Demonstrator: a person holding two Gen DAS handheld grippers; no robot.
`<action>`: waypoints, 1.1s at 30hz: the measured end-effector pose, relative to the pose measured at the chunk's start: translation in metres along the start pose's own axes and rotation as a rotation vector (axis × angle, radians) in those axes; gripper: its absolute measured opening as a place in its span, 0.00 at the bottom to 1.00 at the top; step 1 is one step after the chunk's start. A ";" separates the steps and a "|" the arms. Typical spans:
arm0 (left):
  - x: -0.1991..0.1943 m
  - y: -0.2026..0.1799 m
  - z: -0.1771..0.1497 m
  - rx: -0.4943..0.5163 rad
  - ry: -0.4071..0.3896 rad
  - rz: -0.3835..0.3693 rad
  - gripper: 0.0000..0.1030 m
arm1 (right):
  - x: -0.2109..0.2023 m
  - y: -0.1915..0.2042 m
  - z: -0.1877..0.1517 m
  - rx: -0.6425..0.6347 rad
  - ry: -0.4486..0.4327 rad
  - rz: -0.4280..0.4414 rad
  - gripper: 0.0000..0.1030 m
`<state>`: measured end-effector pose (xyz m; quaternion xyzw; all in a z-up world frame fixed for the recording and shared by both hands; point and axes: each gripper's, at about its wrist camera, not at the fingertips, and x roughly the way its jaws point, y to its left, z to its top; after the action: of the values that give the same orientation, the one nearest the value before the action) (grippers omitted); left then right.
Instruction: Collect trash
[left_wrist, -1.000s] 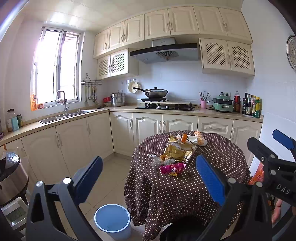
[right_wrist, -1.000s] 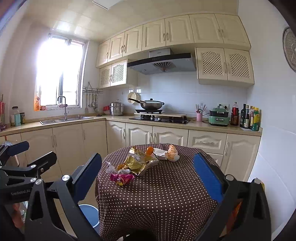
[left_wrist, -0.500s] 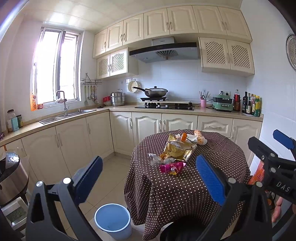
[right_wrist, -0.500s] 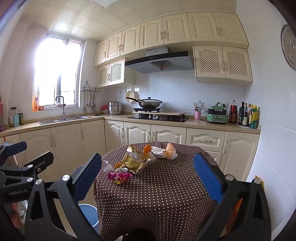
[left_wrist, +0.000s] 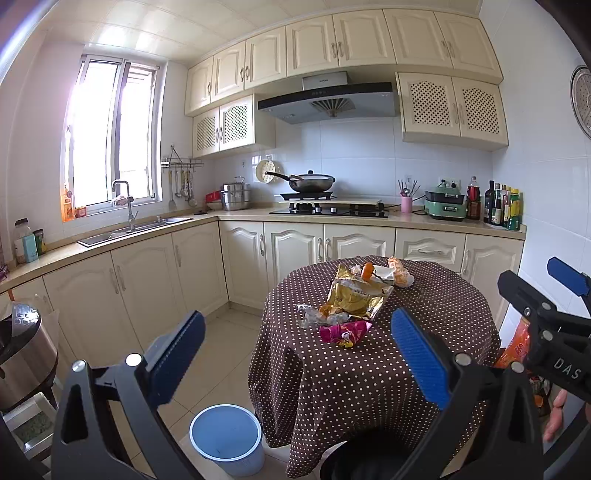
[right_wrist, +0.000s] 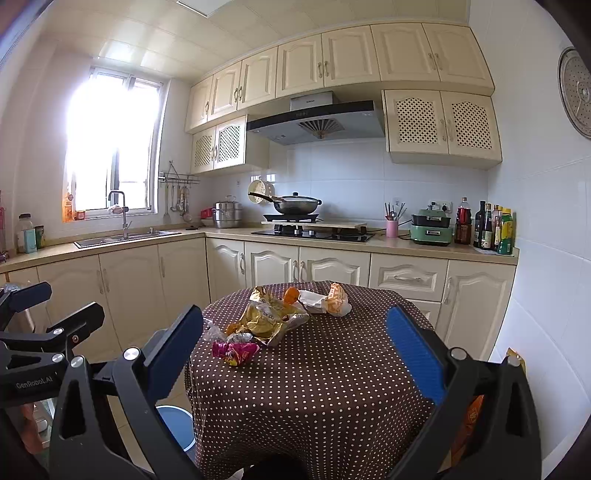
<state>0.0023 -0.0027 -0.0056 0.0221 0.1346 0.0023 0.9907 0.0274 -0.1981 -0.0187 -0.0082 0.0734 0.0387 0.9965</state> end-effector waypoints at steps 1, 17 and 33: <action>0.000 0.000 0.000 0.000 0.000 -0.001 0.96 | 0.000 0.000 0.000 0.000 0.001 0.000 0.93; 0.003 -0.001 0.002 0.001 0.011 0.001 0.96 | 0.001 -0.003 -0.002 0.002 0.009 0.001 0.93; 0.011 0.005 0.002 0.007 0.029 0.026 0.96 | 0.019 0.001 -0.007 0.000 0.049 0.023 0.93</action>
<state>0.0136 0.0019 -0.0061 0.0271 0.1488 0.0152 0.9884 0.0446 -0.1955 -0.0288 -0.0083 0.0978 0.0499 0.9939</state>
